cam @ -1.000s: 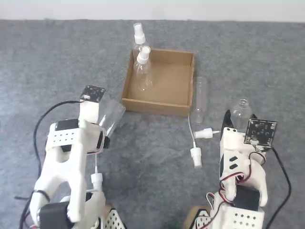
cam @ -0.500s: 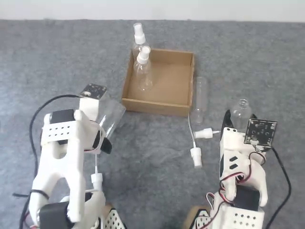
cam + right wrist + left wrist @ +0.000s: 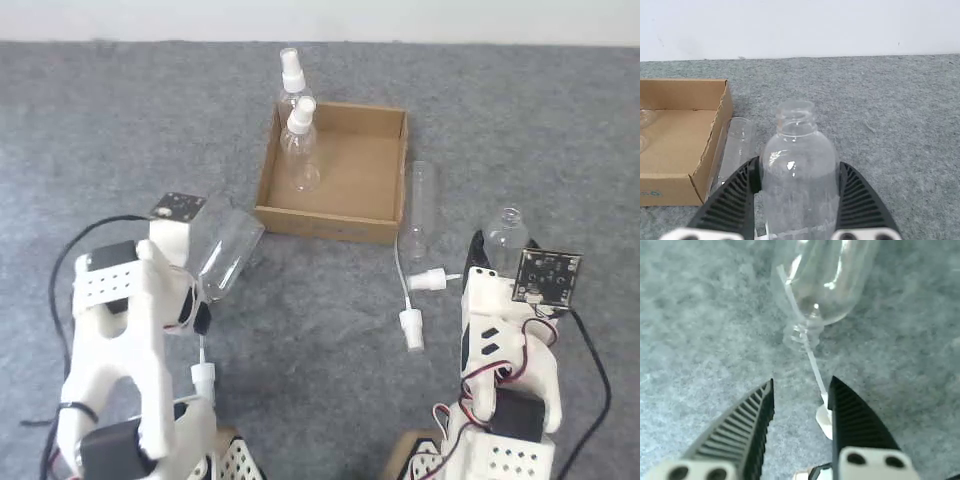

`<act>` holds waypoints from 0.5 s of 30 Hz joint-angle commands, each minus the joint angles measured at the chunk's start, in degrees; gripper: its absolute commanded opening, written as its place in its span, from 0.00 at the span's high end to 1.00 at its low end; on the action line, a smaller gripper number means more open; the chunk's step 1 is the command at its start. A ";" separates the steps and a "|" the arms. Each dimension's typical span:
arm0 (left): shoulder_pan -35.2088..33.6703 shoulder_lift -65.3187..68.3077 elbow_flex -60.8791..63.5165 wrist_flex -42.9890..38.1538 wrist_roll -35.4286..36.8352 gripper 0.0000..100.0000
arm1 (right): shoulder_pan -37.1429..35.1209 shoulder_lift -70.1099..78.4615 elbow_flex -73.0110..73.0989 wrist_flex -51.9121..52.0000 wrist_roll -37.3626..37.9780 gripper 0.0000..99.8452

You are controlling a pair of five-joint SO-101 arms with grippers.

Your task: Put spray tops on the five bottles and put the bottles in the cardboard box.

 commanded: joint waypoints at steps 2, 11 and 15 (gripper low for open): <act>-0.44 0.09 5.49 -7.56 -1.14 0.84 | 0.66 -0.84 -0.70 -1.01 -0.09 0.97; -0.53 0.09 10.86 -15.38 -1.23 0.91 | 0.66 -0.84 -0.70 -0.84 -0.09 0.97; -0.53 -0.53 10.51 -15.82 -1.49 0.99 | 0.66 -0.84 -0.70 -0.84 -0.09 0.97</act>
